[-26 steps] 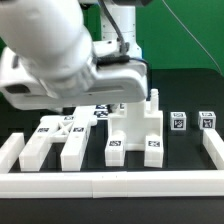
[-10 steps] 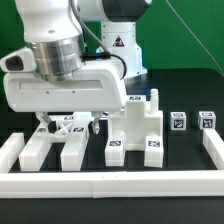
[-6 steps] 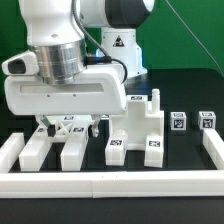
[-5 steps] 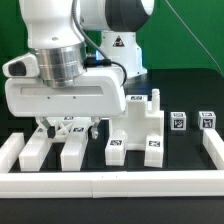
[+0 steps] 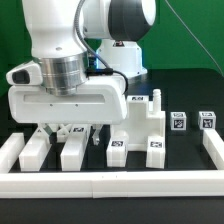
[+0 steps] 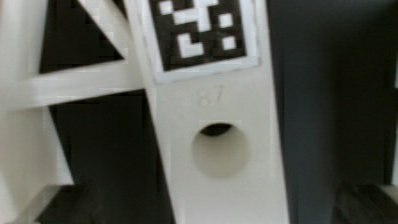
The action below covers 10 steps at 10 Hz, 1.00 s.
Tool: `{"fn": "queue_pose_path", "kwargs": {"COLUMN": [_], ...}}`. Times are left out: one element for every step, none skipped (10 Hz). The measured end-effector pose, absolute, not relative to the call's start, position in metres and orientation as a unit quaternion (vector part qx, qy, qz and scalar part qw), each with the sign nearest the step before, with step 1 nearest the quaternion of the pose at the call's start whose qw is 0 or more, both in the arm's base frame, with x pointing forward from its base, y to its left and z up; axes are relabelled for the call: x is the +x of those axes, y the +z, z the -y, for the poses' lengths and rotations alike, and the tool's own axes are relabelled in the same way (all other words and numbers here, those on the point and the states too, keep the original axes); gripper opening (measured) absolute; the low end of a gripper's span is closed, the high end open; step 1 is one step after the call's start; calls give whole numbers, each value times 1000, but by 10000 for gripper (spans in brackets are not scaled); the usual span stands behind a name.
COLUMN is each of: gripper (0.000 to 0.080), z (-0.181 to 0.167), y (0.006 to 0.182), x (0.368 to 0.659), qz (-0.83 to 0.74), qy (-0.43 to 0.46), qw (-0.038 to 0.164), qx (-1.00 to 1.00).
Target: Assemble chair
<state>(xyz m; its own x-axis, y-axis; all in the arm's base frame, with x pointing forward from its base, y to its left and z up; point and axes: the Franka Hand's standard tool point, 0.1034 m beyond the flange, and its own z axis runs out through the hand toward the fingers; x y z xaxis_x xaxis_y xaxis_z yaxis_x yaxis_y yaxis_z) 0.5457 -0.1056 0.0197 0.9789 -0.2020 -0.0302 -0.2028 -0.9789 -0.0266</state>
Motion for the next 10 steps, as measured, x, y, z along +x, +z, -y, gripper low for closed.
{"fn": "queue_pose_path", "kwargs": {"gripper": [649, 607, 607, 470, 334, 334, 282, 282, 282, 282], "z": [106, 106, 106, 106, 106, 106, 106, 106, 106, 106], "y": [19, 19, 19, 19, 19, 19, 19, 19, 19, 19], "x": [546, 546, 546, 546, 546, 546, 546, 546, 546, 546], "qz": [-102, -102, -102, -102, -102, -102, -102, -102, -102, -102], "qy": [13, 13, 13, 13, 13, 13, 13, 13, 13, 13], "qw": [14, 14, 14, 14, 14, 14, 14, 14, 14, 14], "qx": [-995, -995, -995, -995, -995, -995, -995, -995, -995, -995]}}
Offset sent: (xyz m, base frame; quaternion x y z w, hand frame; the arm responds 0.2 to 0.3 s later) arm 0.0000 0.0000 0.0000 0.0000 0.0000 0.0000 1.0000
